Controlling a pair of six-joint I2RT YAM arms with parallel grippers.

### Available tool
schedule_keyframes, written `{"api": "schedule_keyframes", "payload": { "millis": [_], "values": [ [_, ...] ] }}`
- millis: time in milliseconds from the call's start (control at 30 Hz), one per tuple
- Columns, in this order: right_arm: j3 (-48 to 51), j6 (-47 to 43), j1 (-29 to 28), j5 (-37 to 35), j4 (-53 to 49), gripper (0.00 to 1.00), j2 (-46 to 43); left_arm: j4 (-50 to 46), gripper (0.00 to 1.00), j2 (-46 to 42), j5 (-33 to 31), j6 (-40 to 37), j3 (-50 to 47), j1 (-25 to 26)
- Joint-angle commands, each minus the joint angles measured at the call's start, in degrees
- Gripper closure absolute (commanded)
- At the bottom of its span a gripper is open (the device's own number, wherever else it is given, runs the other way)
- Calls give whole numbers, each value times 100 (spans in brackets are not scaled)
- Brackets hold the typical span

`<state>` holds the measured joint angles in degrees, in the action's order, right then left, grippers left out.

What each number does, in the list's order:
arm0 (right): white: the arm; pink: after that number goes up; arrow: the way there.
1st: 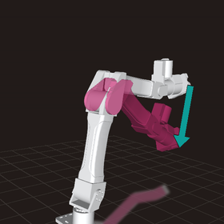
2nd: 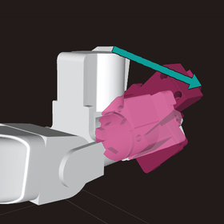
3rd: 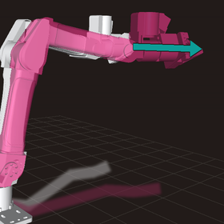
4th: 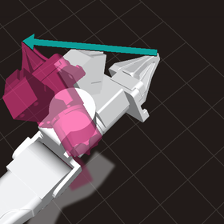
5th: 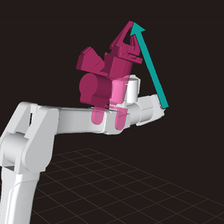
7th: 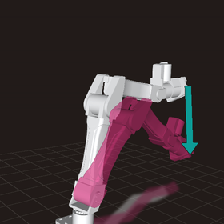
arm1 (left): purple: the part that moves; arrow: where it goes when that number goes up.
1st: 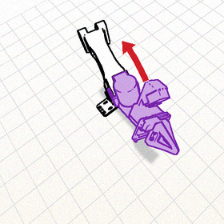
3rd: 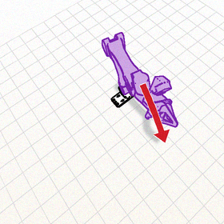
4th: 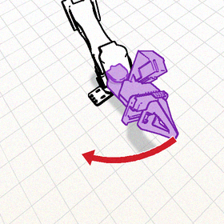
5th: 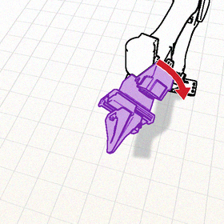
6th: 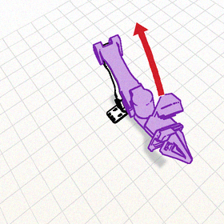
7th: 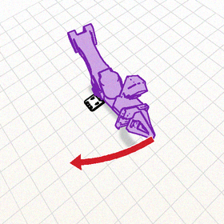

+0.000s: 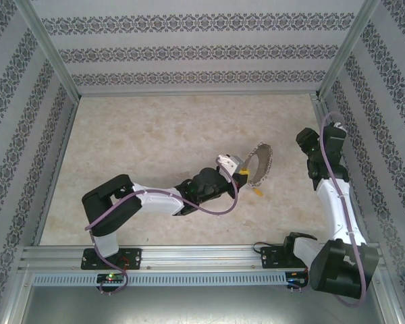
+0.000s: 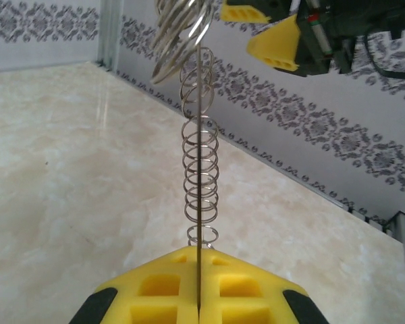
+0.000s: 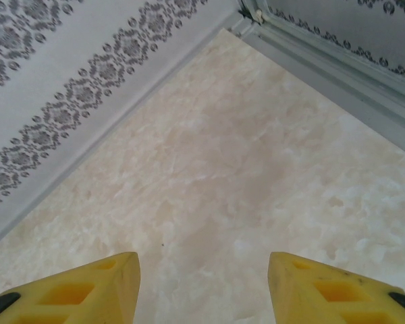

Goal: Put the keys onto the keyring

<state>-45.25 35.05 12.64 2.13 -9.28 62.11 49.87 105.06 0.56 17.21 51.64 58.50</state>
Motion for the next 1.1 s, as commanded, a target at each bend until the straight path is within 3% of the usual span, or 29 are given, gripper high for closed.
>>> {"api": "schedule_keyframes", "payload": {
  "millis": [0, 467, 1067],
  "values": [
    [125, -2, 35, 153, 178, 47, 220, 852, 100, 294, -304, 345, 47, -52],
    [490, 131, -249, 1238, 522, 47, 395, 1508, 100, 1153, -63, 830, 170, -834],
    [1354, 235, -1764, 1763, 590, 45, 400, 1633, 100, 1679, 16, 1138, 522, -1501]
  ]
}}
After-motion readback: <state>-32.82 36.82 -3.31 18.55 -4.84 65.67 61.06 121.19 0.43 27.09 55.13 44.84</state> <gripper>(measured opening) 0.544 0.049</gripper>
